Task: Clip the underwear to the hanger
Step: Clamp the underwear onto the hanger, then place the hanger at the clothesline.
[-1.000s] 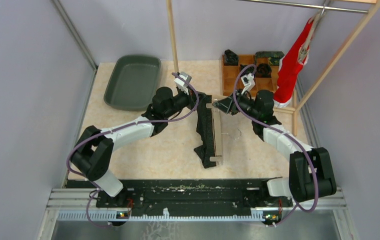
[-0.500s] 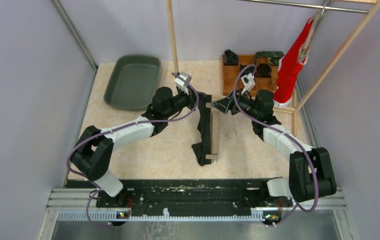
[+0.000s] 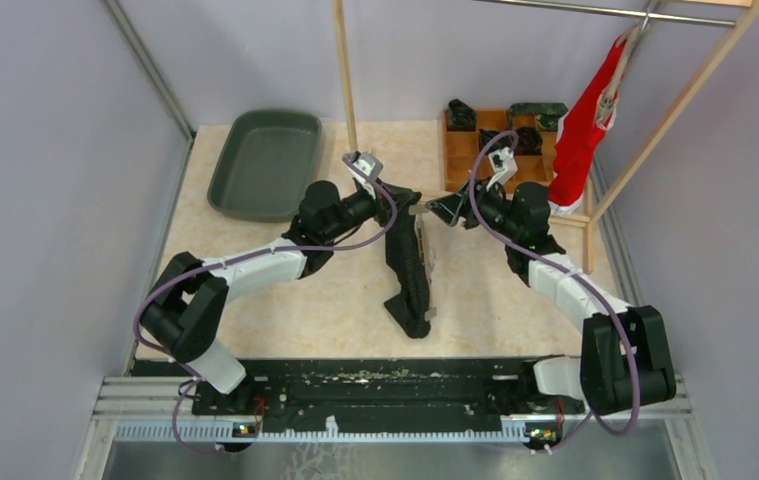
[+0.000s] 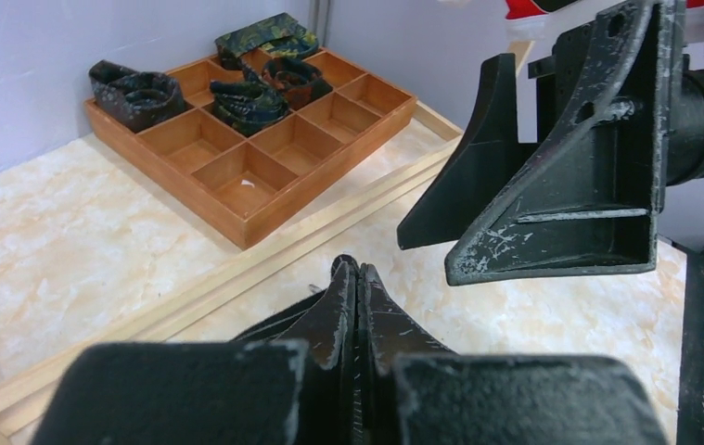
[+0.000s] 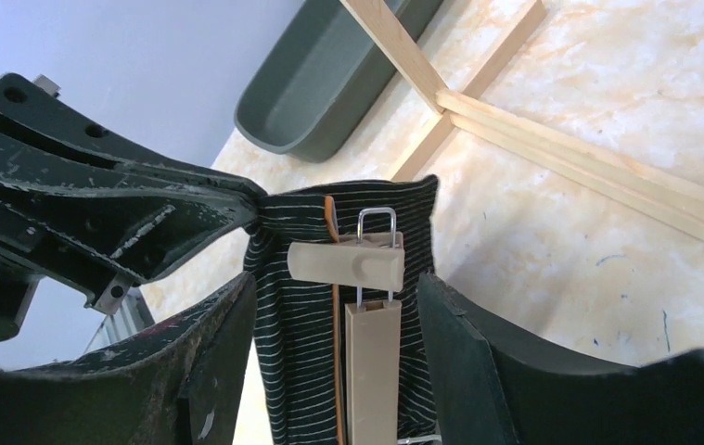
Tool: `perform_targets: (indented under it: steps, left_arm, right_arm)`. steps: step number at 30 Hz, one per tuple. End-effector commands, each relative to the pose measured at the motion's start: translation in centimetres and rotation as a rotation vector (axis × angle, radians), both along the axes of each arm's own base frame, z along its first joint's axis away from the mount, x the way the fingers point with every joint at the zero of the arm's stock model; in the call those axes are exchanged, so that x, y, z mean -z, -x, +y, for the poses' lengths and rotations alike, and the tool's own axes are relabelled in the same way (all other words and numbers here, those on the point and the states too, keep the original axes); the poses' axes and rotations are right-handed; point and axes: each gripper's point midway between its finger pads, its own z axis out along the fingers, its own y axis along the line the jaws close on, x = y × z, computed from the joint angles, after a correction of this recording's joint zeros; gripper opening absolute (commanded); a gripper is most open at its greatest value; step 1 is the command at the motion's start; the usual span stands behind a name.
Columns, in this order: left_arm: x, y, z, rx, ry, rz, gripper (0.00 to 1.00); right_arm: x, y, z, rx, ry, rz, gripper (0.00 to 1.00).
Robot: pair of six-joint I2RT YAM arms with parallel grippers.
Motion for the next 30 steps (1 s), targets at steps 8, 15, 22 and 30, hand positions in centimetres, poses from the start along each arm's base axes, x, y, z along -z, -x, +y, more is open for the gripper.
perform_targets:
  steps: [8, 15, 22, 30]
  left_arm:
    - [-4.2, 0.7, 0.4, 0.097, 0.092, -0.146, 0.00]
    - [-5.1, -0.1, 0.9, 0.139, 0.123, -0.161, 0.00]
    - [-5.3, -0.2, 0.3, 0.175, 0.132, -0.152, 0.00]
    - [-5.5, 0.3, -0.4, 0.227, 0.153, -0.131, 0.00]
  right_arm:
    - [-1.0, 2.2, -1.0, 0.028, 0.042, -0.079, 0.63]
    - [1.8, 5.0, -1.3, 0.004, 0.052, -0.047, 0.64]
    - [3.2, 6.6, -0.9, -0.048, 0.051, -0.072, 0.66]
    - [3.5, 5.5, 0.5, -0.086, 0.061, -0.083, 0.70]
